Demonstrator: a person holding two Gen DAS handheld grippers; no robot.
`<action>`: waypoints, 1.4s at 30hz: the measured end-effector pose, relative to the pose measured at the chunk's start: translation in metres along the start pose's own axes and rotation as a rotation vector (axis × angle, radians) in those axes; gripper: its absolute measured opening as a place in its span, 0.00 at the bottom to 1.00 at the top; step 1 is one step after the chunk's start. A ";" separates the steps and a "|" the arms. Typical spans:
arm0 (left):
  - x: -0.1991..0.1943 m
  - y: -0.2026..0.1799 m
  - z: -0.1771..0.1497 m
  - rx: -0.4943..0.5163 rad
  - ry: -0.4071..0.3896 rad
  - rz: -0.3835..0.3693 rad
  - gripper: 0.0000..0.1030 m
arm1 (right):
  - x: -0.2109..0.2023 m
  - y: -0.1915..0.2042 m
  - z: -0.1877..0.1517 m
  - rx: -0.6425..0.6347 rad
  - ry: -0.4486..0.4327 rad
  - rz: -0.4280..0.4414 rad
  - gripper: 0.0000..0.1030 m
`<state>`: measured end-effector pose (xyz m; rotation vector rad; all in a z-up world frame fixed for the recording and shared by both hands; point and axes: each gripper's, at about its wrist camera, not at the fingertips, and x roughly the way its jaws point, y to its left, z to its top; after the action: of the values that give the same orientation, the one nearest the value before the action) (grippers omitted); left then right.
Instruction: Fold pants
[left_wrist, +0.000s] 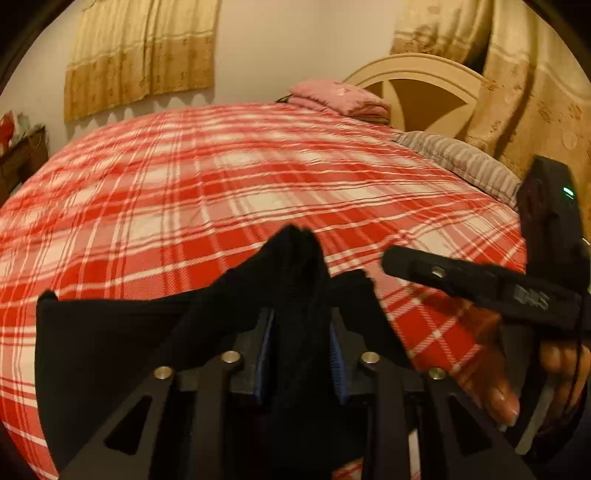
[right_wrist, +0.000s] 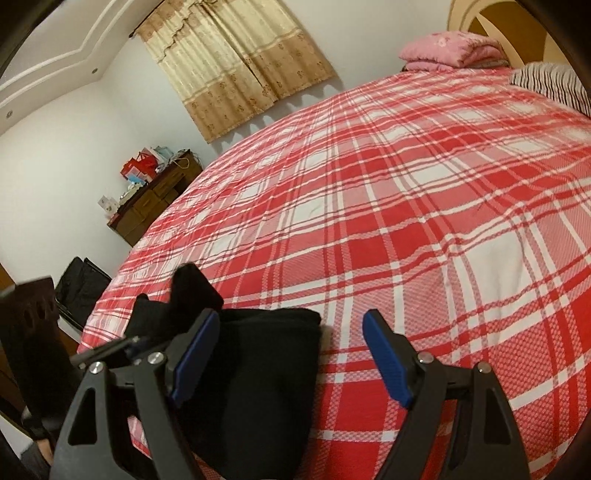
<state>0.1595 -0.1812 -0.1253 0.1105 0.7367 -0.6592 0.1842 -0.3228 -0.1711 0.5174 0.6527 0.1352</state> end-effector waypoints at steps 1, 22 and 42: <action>-0.005 -0.003 0.001 0.008 -0.018 -0.011 0.36 | -0.001 -0.003 0.001 0.010 -0.004 0.002 0.80; -0.059 0.106 -0.057 -0.189 -0.170 0.360 0.74 | 0.017 0.031 -0.028 0.010 0.193 0.070 0.76; -0.067 0.129 -0.074 -0.306 -0.178 0.255 0.74 | 0.008 0.069 -0.037 -0.151 0.169 0.033 0.16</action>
<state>0.1554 -0.0206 -0.1533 -0.1326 0.6308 -0.3033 0.1704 -0.2457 -0.1662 0.3738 0.7922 0.2596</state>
